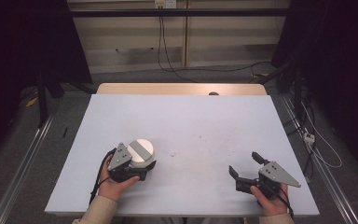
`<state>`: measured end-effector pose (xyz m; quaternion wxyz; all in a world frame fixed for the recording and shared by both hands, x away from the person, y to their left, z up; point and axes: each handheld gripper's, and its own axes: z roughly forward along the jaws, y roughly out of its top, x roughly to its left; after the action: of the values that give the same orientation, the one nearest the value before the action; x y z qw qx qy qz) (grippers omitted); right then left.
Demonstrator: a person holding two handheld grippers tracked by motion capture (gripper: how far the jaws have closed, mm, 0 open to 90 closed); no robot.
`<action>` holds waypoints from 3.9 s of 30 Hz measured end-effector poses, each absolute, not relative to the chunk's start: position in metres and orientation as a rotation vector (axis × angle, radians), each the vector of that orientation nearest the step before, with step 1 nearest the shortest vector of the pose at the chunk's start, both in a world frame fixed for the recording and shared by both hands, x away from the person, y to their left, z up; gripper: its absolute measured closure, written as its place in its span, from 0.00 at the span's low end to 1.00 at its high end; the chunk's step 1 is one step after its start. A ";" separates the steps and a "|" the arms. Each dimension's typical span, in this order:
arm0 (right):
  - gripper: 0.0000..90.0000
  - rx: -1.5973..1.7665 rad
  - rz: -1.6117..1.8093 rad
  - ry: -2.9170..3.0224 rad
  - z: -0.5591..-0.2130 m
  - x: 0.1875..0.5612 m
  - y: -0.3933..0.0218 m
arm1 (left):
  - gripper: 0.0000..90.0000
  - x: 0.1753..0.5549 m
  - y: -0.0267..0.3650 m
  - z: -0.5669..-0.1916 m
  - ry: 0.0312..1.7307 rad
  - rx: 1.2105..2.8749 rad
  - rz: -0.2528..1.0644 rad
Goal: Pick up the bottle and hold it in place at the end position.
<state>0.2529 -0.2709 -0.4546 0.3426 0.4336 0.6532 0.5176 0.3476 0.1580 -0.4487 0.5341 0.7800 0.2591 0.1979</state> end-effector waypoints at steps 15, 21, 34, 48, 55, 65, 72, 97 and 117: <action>0.03 1.121 1.346 1.698 -0.454 0.256 -0.272 | 0.20 0.362 0.138 -0.440 0.618 1.807 0.454; 0.03 1.124 1.342 1.699 -0.455 0.256 -0.274 | 0.20 0.374 0.124 -0.436 0.604 1.799 0.461; 0.04 1.124 1.342 1.704 -0.455 0.256 -0.275 | 0.20 0.390 0.112 -0.431 0.601 1.781 0.452; 0.04 1.118 1.347 1.723 -0.456 0.258 -0.273 | 0.20 0.408 0.090 -0.430 0.580 1.807 0.442; 0.04 1.127 1.349 1.715 -0.456 0.257 -0.274 | 0.20 0.412 0.083 -0.429 0.578 1.806 0.445; 0.04 1.127 1.348 1.710 -0.456 0.256 -0.275 | 0.20 0.420 0.074 -0.427 0.573 1.801 0.429; 0.04 1.130 1.355 1.703 -0.455 0.256 -0.276 | 0.20 0.426 0.066 -0.427 0.566 1.826 0.436; 0.04 1.125 1.367 1.704 -0.455 0.255 -0.275 | 0.20 0.444 0.037 -0.435 0.537 1.874 0.426; 0.04 1.122 1.361 1.704 -0.455 0.255 -0.275 | 0.20 0.453 0.031 -0.428 0.537 1.849 0.447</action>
<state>0.2550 -0.2751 -0.4549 0.3379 0.4305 0.6539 0.5224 0.4529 0.0310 -0.4282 0.5502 0.7811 0.2270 0.1888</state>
